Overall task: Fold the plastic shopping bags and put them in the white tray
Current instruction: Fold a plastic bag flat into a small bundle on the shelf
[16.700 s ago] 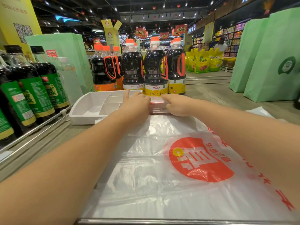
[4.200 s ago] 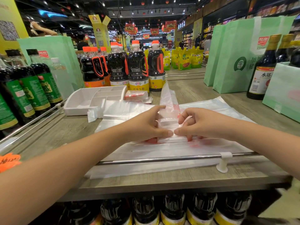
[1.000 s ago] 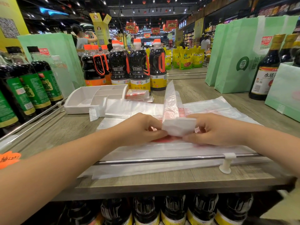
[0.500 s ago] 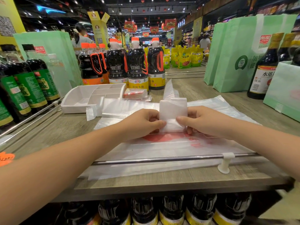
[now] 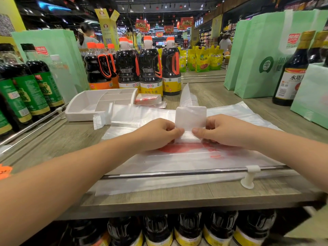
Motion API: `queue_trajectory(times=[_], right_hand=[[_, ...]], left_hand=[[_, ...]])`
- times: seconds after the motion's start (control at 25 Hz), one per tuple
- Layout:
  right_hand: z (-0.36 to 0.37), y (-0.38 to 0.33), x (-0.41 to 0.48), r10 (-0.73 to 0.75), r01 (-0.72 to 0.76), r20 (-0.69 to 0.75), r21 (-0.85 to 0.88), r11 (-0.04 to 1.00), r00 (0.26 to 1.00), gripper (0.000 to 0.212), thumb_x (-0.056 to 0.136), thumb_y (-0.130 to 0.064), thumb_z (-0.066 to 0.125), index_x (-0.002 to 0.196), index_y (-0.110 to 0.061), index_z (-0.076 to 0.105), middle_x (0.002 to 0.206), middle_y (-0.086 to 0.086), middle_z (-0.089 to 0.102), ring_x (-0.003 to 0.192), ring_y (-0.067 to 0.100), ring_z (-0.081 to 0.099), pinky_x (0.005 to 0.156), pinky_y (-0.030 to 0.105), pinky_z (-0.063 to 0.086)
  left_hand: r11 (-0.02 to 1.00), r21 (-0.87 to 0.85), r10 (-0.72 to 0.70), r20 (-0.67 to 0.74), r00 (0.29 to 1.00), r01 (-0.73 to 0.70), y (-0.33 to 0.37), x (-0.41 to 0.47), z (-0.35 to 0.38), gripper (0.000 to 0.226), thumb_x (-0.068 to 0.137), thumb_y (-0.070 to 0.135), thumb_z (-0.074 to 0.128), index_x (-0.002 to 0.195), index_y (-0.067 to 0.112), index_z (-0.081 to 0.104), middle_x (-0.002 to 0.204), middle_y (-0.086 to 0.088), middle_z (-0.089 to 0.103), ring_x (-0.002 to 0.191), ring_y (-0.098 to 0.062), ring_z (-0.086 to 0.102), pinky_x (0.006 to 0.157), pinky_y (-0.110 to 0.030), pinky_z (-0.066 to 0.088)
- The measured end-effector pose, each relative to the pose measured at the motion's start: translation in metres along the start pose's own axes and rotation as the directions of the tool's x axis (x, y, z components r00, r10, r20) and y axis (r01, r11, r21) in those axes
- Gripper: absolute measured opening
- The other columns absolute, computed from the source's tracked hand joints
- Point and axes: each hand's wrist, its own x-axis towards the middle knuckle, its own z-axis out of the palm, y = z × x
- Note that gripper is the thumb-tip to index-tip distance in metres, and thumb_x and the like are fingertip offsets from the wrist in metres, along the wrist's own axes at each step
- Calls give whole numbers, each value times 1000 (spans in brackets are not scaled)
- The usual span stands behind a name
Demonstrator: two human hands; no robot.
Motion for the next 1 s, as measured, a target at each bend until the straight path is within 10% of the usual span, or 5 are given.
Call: queue_trajectory(times=[0.56,1.0], right_hand=[[-1,4,3,-10,10,1,61,998,1000,31,82,-48,76,96,-24,63,67,-8,68,58,4,61,63,25,46],[8,7,6,-37,3,-189,-175,985,981,72,78,-54,77,131,-20,41,84,-8,69,77,6,63,65,27,47]], left_hand=[[999,32,-31,-22,999,31,0,2,0,47,92,53,60,61,18,63,46,9,51,39,-3,42,40,-13,31],[988,135,92,-171,981,-69,-7,1,3,36,83,50,73,101,24,56,94,9,64,78,-3,60,64,-21,44]])
